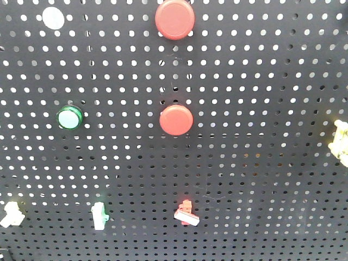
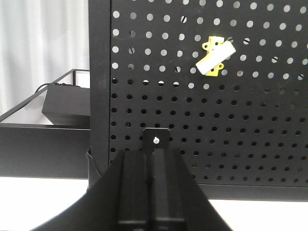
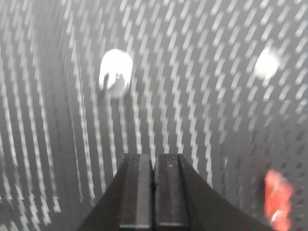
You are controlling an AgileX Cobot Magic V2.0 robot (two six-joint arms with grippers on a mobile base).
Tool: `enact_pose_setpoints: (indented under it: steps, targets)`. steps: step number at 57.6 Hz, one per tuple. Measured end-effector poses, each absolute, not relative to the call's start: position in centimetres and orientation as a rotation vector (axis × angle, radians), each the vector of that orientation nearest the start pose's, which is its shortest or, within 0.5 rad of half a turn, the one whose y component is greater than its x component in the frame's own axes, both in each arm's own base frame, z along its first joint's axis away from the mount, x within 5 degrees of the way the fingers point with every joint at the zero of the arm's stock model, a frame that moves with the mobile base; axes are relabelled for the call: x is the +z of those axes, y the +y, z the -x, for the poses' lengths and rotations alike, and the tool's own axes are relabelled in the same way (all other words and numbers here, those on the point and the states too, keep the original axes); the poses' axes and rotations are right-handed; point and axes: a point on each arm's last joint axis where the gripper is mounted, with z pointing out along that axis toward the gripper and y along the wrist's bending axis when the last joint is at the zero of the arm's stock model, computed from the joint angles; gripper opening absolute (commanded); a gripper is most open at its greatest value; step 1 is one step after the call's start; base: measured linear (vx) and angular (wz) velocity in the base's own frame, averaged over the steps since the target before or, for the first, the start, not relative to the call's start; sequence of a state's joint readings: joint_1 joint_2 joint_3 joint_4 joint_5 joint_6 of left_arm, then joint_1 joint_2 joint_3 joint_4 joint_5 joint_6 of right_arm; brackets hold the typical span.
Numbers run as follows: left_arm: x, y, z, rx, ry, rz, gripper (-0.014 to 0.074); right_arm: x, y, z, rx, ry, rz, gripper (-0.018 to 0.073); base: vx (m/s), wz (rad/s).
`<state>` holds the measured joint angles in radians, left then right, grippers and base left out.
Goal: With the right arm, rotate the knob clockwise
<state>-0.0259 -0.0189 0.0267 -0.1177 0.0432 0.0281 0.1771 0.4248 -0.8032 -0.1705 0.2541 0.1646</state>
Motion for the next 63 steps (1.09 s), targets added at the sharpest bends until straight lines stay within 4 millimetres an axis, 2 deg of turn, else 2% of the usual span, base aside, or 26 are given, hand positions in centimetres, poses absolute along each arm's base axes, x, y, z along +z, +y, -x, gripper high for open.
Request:
enact_pose_setpoints:
  steps: [13,26,36,44,57,63]
  targets:
    - [20.1,-0.2,-5.6,-0.096,1.534,0.045,-0.0006,36.4,1.5,-9.0,0.120,1.400,0.138,-0.0008,0.00,0.00]
    - [20.1,-0.2,-5.6,-0.096,1.534,0.045,-0.0006,31.4,1.7,-9.9,0.114,1.538,0.156,-0.0008,0.00,0.00]
    - [20.1,-0.2,-5.6,-0.096,1.534,0.045,-0.0006,28.4,1.8,-10.1,0.108,1.626,0.167,-0.0008,0.00,0.00]
    - [20.1,-0.2,-5.6,-0.096,1.534,0.045,-0.0006,26.0,1.5,-9.3,0.098,1.655,0.163,-0.0008,0.00,0.00]
    - [20.1,-0.2,-5.6,-0.096,1.534,0.045,-0.0006,21.1,0.0,-6.9,0.048,1.630,-0.050,-0.0008,0.00,0.00]
    - [20.1,-0.2,-5.6,-0.096,1.534,0.045,-0.0006,19.8,-0.5,-6.1,-0.017,1.594,-0.102,-0.0008,0.00,0.00]
